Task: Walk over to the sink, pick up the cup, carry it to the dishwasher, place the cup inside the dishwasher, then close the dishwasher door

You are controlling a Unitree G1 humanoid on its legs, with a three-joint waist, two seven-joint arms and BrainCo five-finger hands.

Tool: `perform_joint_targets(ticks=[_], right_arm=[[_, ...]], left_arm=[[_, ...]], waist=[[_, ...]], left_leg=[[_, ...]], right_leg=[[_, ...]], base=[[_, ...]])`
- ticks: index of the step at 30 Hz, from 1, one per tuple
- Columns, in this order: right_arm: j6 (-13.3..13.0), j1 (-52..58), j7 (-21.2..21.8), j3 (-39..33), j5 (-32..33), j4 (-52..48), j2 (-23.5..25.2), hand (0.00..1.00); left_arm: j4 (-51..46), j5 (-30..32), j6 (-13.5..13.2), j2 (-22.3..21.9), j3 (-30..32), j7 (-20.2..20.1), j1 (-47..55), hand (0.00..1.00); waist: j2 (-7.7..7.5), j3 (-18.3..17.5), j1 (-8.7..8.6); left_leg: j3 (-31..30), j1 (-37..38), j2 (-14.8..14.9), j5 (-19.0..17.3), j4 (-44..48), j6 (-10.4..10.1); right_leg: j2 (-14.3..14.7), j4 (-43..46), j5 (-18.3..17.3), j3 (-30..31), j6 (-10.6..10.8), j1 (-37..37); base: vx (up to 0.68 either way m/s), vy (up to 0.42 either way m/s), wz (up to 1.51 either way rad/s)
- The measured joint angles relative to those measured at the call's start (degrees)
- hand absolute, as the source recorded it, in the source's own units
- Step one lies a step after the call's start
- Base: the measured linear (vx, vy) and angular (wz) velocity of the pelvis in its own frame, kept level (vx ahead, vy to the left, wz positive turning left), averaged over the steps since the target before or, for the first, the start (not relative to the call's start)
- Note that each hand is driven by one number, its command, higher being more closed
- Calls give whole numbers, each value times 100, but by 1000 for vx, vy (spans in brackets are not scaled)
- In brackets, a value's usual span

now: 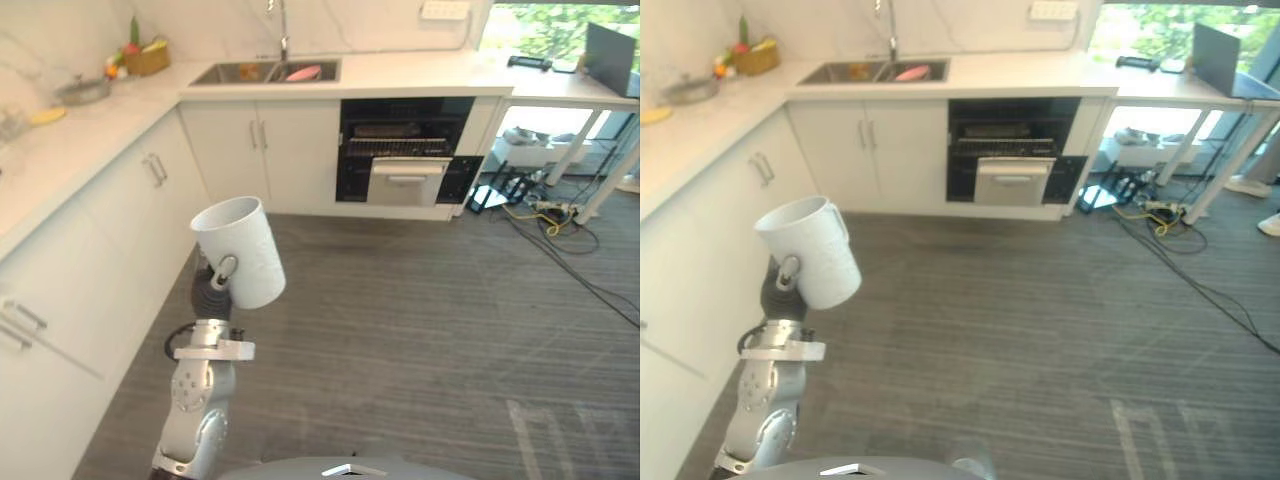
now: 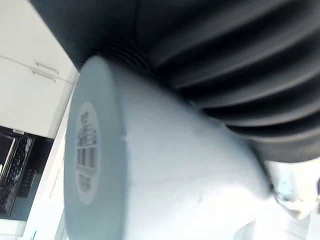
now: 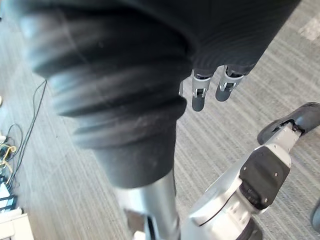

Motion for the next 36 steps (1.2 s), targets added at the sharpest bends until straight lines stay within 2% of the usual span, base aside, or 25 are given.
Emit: perform_joint_targets(ticks=[3,5,7,8,9,10,12,13,15,16,17,18,19,20,21,22,24,25,27,29,31,33,34,35,36], right_arm=[[-86,-89,46,189,-101,-98,127,0],[-175,3,20,319,-97,-311,217,0],[-308,126,14,386,-99,-424,300,0],[-352,198,15,472,-99,-423,301,0],[-415,334,23,757,-102,-410,302,0],[-419,328,47,805,-98,-397,45,0],[-407,217,55,812,-89,-448,-126,0],[-387,162,58,823,-79,-444,-104,0],[-210,61,191,1042,-72,-635,-194,0],[-156,61,235,1032,-69,-700,-225,0],[-106,100,262,1018,-11,-818,-239,0],[-84,185,251,1023,55,-1030,-258,0],[-105,187,233,1019,162,-1139,-256,0],[-188,197,160,945,336,-1212,-248,0],[-275,153,97,860,586,-1284,-259,0],[-342,127,55,807,706,-1344,-262,0],[-603,-170,-29,763,985,-1594,-382,0],[-715,-311,-119,764,1052,-1874,-450,0],[-867,-441,-239,736,1128,-2223,-474,0],[-1056,-500,-432,755,1313,-2493,-399,0],[-1169,-509,-715,632,1445,-2545,-180,0],[-1271,-585,-868,249,1512,-2576,-73,0],[-1413,-502,-911,-14,1554,-2509,-76,0],[-1431,-516,-963,-83,1601,-2443,-21,0],[-1440,-553,-1069,-90,1707,-2450,121,0]], left_arm=[[-15,161,78,24,-17,138,-217,100],[-20,162,91,-27,-107,145,-327,100],[-28,124,117,-66,-229,107,-468,100],[-53,85,125,-90,-237,101,-472,100],[-123,42,140,-124,-243,74,-471,100],[-29,-53,158,-308,-268,17,-464,100],[-12,-53,148,-367,-309,-125,-557,100],[-16,-50,106,-359,-334,-170,-585,100],[-119,-54,43,-386,-399,-257,-587,100],[-147,-59,42,-411,-424,-263,-587,100],[-174,-93,23,-466,-514,-270,-577,100],[-162,-96,-43,-562,-535,-271,-447,100],[-133,-90,-56,-576,-540,-272,-399,100],[-87,-72,-55,-663,-570,-260,-389,100],[-84,-35,-63,-712,-556,-247,-388,100],[-85,-36,-71,-710,-530,-247,-386,100],[-102,-40,-91,-724,-283,-252,-344,100],[-181,-39,-119,-727,-166,-251,-228,100],[-192,-33,-199,-709,-167,-247,-71,100],[-182,-25,-224,-634,-281,-244,212,100],[-175,-31,-269,-450,-424,-254,231,100],[-119,-33,-287,-412,-499,-287,109,100],[-51,-33,-313,-381,-651,-353,-4,100],[25,-30,-324,-296,-676,-411,-40,100],[122,-32,-296,-190,-702,-423,-76,100]], waist=[[-25,56,-146],[39,103,-151],[10,185,-141],[-24,180,-165],[-164,138,-244],[101,218,-226],[303,228,-153],[291,224,-135],[254,222,-54],[289,247,-54],[409,209,-64],[410,234,-32],[423,238,-7],[434,239,58],[408,255,198],[399,253,254],[345,242,446],[328,232,455],[249,212,477],[-37,86,580],[-380,38,503],[-421,58,506],[-290,-5,498],[-344,-14,487],[-587,-76,445]], left_leg=[[-142,604,171,16,-408,-85],[-304,869,360,33,-520,-115],[-698,1046,614,-50,-297,-199],[-849,1059,635,-134,-172,-259],[-1190,1093,665,-360,121,-427],[-1442,1079,893,-476,358,-425],[-1636,928,910,-323,483,-359],[-1656,931,927,-200,602,-365],[-1718,678,1031,241,1693,-307],[-1724,445,1143,467,2239,-445],[-1709,-168,1359,1386,3369,-727],[-1556,-623,1606,2905,4052,-837],[-1518,-864,1664,3038,4447,-831],[-1426,-1511,1654,2391,5109,-782],[-1138,-2032,1630,1762,5238,-541],[-966,-2236,1624,1494,5109,-520],[-436,-2546,1625,879,3356,-515],[-454,-2475,1570,886,1875,-544],[-852,-2438,1447,1250,525,-647],[-880,-2309,1234,1905,287,-774],[-511,-2429,1102,1467,1362,-469],[-364,-2663,1061,1068,2198,-531],[-371,-2366,962,763,1739,-322],[-229,-2187,810,642,1643,-290],[52,-1771,532,515,1382,-216]], right_leg=[[45,-593,-1112,-628,-96,-691],[63,-1670,-1215,-1007,-86,-818],[395,-4073,-536,-494,-84,-720],[469,-4674,-287,-166,-98,-636],[444,-5097,700,159,58,-450],[576,-4810,575,17,98,-411],[548,-4389,211,-183,66,-431],[546,-4227,61,-244,48,-421],[624,-3867,-586,-351,-15,-203],[657,-3887,-679,-438,-21,-76],[734,-3968,-818,-581,-45,186],[890,-4285,-881,-589,-91,580],[917,-4491,-869,-597,-128,793],[962,-4808,-853,-573,-188,1116],[960,-5125,-821,-519,-252,1419],[962,-5286,-809,-482,-272,1556],[952,-5709,-829,-193,-240,2008],[948,-5741,-907,33,-170,2069],[907,-5665,-1113,315,-58,2090],[675,-5530,-1390,729,125,2126],[317,-5428,-1483,920,319,2327],[130,-5182,-1501,942,369,2538],[93,-4345,-1610,816,445,2319],[-81,-3719,-1617,812,409,2104],[-477,-2446,-1140,725,326,1511]], base=[[402,-11,18],[434,-85,60],[531,-190,87],[584,-273,105],[604,-305,97],[678,-327,84],[487,-232,42],[422,-239,31],[419,-222,17],[326,-90,28],[333,-65,30],[350,-50,23],[375,-50,17],[387,-24,6],[376,-18,-2],[363,-11,-37],[445,62,-83],[469,159,-95],[375,209,-90],[564,331,-86],[536,304,-44],[388,307,-30],[421,355,-23],[360,267,-35],[318,213,-39]])
